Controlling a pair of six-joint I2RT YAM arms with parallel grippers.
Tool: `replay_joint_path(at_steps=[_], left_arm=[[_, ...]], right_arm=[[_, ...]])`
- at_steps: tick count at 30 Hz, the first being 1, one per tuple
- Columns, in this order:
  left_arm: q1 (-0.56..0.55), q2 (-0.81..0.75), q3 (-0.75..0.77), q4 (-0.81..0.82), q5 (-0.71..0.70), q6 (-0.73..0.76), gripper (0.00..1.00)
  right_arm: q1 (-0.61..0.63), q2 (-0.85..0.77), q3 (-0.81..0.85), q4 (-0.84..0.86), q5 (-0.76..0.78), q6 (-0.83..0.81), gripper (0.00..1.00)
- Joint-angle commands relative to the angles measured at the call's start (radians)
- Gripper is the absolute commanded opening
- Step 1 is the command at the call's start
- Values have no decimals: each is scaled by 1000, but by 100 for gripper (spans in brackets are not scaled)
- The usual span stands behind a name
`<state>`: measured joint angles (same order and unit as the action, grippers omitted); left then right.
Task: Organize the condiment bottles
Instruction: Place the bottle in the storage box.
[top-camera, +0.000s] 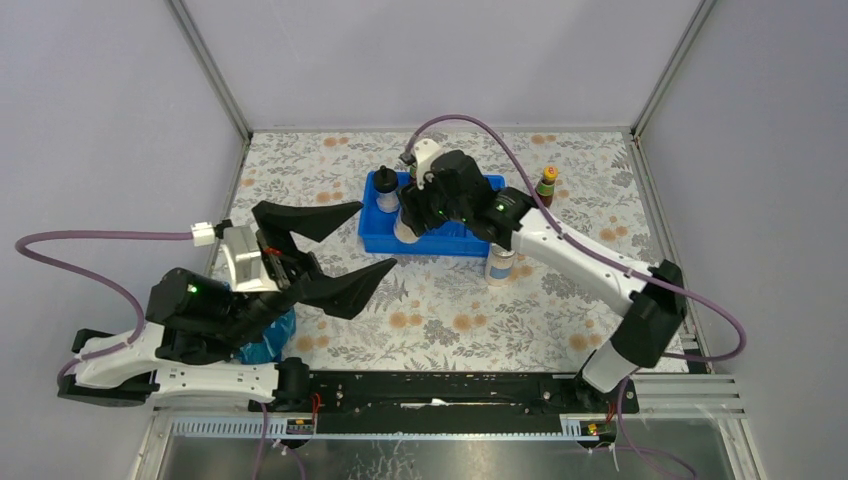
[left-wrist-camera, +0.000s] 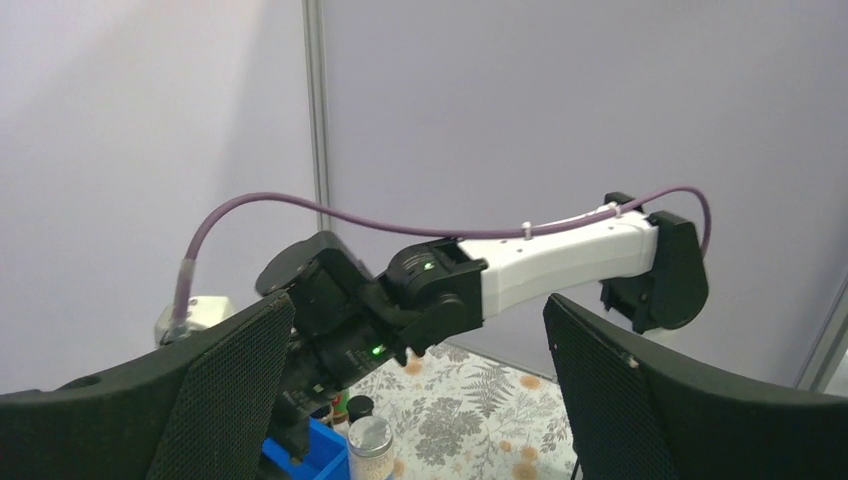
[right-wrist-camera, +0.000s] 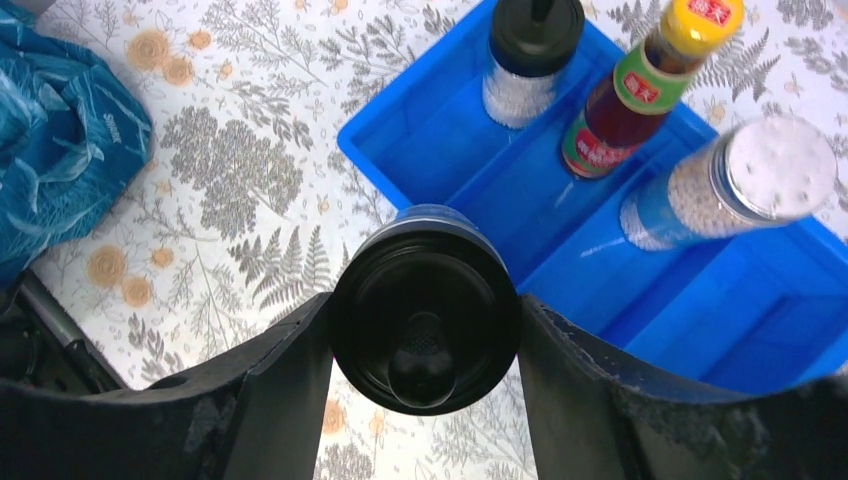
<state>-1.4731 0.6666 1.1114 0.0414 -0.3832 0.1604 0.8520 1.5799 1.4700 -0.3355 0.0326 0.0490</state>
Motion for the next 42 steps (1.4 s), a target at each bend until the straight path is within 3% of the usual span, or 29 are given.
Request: replay_joint_path(at_steps=[1, 21, 42], left_arm=[[-5, -21, 29, -16, 3, 31, 99], [-4, -102, -15, -40, -6, 25, 99], [-4, -92, -26, -40, 4, 23, 99]], right_arm=[[24, 100, 163, -14, 2, -44, 0], [51, 495, 678, -187, 82, -165, 0], [38, 622, 708, -145, 93, -212, 0]])
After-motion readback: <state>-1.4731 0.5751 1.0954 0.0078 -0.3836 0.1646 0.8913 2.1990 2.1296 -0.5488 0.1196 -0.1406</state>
